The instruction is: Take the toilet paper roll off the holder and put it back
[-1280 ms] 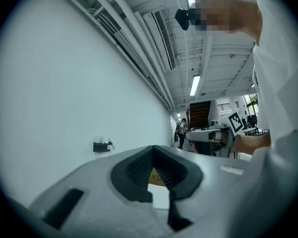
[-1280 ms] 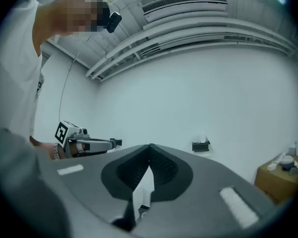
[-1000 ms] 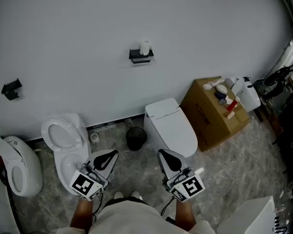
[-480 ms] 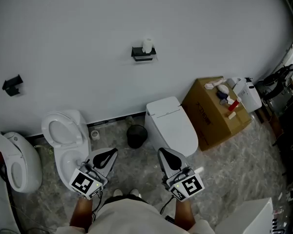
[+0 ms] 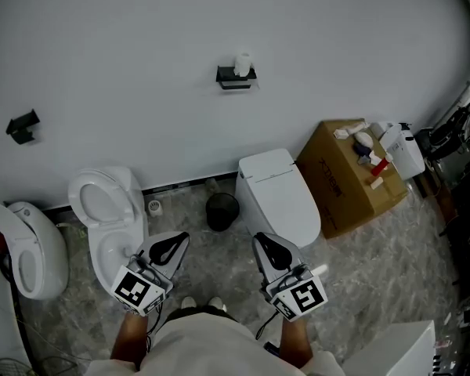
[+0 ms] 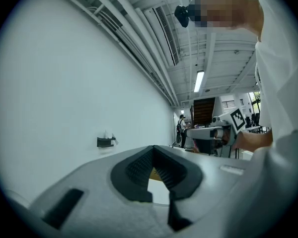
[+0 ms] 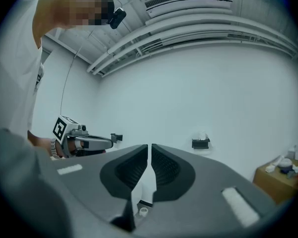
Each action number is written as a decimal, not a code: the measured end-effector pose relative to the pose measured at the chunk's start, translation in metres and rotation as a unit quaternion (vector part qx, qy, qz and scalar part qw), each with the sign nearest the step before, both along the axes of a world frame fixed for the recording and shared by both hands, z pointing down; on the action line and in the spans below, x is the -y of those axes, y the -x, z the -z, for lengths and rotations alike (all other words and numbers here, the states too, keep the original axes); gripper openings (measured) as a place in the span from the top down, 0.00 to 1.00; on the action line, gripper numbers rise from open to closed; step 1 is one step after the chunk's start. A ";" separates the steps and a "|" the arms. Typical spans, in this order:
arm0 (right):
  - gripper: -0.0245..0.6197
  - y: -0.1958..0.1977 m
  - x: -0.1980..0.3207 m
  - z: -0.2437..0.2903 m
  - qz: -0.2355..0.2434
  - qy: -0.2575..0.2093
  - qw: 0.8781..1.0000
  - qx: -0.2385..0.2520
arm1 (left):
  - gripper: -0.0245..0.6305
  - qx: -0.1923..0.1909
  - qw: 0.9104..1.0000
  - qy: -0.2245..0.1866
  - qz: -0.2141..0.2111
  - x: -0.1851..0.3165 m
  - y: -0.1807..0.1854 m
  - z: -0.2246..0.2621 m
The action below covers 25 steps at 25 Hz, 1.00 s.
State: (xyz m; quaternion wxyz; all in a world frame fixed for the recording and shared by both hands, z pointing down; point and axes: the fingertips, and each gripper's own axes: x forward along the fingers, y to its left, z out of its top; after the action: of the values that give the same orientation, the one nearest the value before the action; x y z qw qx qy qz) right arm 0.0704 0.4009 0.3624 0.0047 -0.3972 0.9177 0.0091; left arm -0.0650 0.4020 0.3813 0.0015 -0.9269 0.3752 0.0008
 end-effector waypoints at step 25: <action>0.77 -0.073 0.075 -0.025 -0.011 0.005 1.000 -0.006 | 0.69 0.010 1.000 -0.001 -0.016 0.071 -0.080 -0.013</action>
State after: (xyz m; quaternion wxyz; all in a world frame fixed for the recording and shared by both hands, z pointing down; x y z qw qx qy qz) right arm 0.1437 0.3260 0.3872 -0.0026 -0.4072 0.9133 0.0066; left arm 0.0150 0.3314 0.3944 0.0061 -0.9327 0.3605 -0.0078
